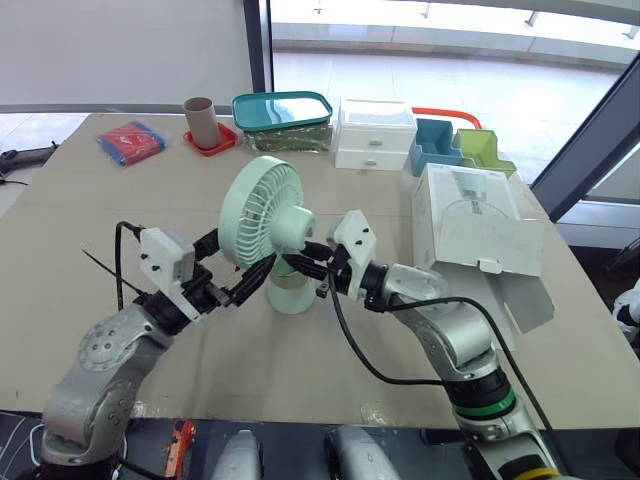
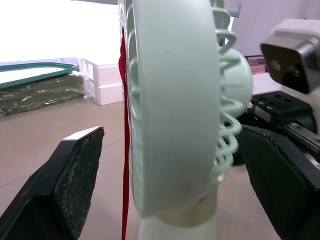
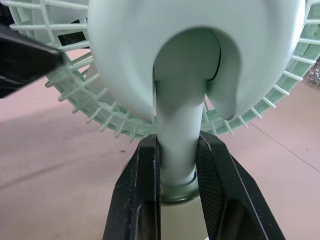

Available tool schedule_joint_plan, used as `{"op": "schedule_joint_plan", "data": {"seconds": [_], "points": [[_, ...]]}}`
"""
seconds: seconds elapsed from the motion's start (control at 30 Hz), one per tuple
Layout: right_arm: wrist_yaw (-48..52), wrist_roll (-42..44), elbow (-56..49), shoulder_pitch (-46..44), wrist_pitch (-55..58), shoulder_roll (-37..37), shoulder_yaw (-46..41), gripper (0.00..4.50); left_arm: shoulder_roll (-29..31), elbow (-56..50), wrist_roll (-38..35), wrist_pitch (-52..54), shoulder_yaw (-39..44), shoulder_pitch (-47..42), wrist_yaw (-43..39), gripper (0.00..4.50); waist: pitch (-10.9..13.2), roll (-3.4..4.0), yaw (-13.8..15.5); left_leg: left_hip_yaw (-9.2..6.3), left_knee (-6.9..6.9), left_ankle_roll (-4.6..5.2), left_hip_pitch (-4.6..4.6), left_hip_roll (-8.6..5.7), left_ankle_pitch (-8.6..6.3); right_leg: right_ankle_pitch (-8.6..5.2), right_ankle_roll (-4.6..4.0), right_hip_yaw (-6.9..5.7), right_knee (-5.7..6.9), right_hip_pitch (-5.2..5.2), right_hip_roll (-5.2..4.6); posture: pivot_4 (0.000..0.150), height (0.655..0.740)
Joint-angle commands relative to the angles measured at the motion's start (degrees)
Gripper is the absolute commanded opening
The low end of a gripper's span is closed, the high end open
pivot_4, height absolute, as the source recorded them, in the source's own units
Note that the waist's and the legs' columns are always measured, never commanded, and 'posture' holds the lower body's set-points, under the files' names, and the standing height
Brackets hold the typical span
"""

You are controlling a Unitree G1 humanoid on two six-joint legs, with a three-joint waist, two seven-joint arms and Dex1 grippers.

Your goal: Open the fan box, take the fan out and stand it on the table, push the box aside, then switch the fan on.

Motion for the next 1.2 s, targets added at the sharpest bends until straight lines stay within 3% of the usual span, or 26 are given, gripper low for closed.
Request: {"op": "schedule_joint_plan", "data": {"seconds": [0.03, 0.57, 0.87, 1.2], "points": [[1.51, 1.04, -0.47, 0.76, -1.67, -1.66, -2.64, 0.44, 3.18, 0.83, 4.1, -8.67, 2.0, 4.21, -7.11, 4.44, 0.01, 0.01, 0.01, 0.01, -0.04, 0.0, 0.0, 0.0, 0.0, -0.02, -0.03, 0.0, -0.02, -0.01, 0.0, 0.15, 0.74], [13.49, 9.16, 2.43, 2.56, -9.01, -7.33, -9.0, 0.44, 5.88, 8.76, 8.93, -16.95, 1.2, 9.15, -13.85, 4.44, 0.05, 0.01, 0.08, -0.01, -0.45, 0.0, 0.0, 0.01, 0.0, -0.14, -0.1, -0.09, -0.26, -0.05, -0.05, 0.15, 0.74], [25.88, 15.25, -0.77, 2.51, -7.16, -13.05, -7.87, 0.44, 9.46, 12.09, 5.29, -10.04, -3.16, 5.18, -20.39, 4.44, 0.1, 0.05, 0.05, 0.0, -0.46, 0.01, 0.0, 0.03, 0.0, -0.14, -0.09, -0.09, -0.27, -0.06, -0.04, 0.15, 0.74], [28.75, 14.85, -1.0, 4.4, -8.73, -11.81, -4.87, 0.44, 12.04, 14.77, 3.5, -4.25, -7.74, 0.46, -27.02, 4.44, 0.1, 0.04, -0.01, -0.01, -0.45, 0.0, 0.02, 0.08, 0.0, -0.13, -0.11, -0.13, -0.25, -0.06, 0.01, 0.15, 0.74]]}}
